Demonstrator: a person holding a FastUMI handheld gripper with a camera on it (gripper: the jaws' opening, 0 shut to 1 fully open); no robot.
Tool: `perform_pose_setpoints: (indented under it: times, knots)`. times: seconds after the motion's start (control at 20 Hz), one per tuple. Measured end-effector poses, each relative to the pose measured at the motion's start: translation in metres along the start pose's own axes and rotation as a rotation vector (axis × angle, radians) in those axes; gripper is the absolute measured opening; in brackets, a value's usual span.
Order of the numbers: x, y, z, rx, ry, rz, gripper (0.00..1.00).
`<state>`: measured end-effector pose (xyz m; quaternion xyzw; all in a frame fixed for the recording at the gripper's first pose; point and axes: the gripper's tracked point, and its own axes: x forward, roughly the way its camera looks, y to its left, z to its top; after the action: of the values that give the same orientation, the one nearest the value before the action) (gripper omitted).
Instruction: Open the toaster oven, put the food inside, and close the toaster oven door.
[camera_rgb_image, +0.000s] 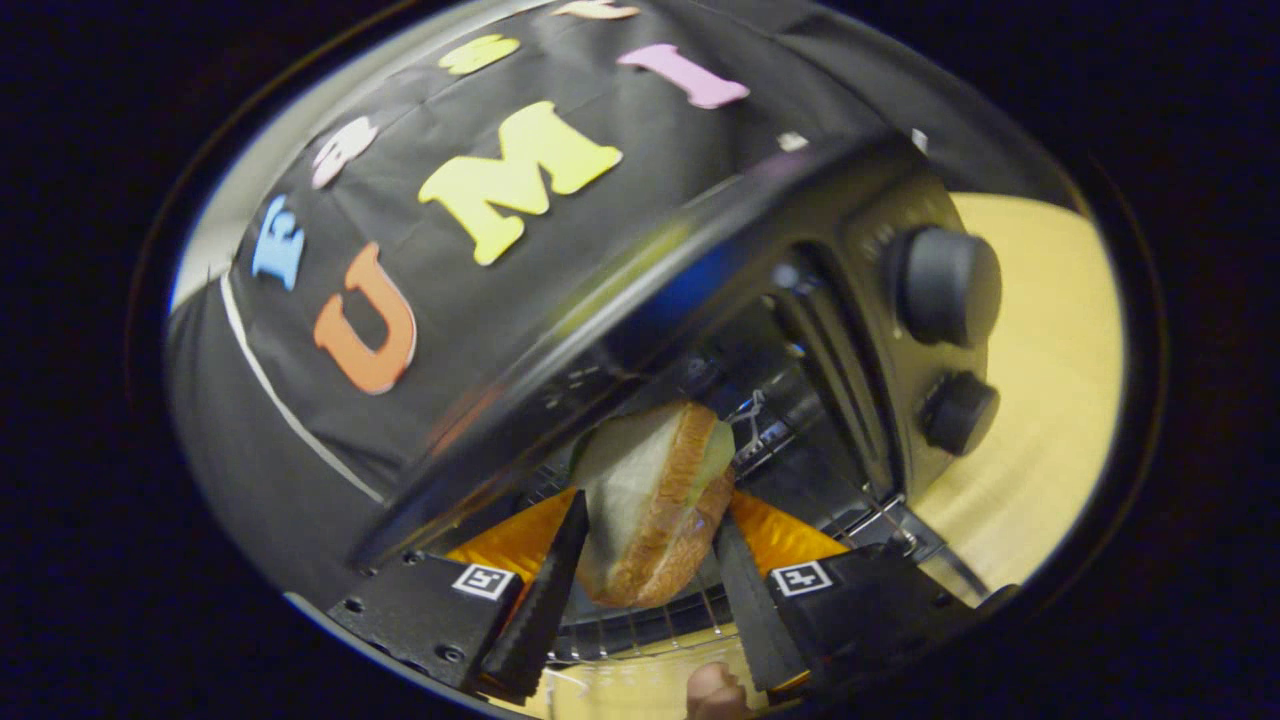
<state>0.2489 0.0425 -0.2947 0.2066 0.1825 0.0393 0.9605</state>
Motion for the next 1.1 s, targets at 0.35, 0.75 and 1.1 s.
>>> perform_pose_setpoints:
  times: [0.35,0.75,1.1]
  knots:
    - [-0.018,-0.018,0.022,-0.24,-0.041,-0.122,1.0]
    - [-0.108,-0.02,-0.029,-0.306,-0.012,-0.05,1.0]
    - [-0.169,-0.031,-0.09,-0.321,-0.021,-0.059,1.0]
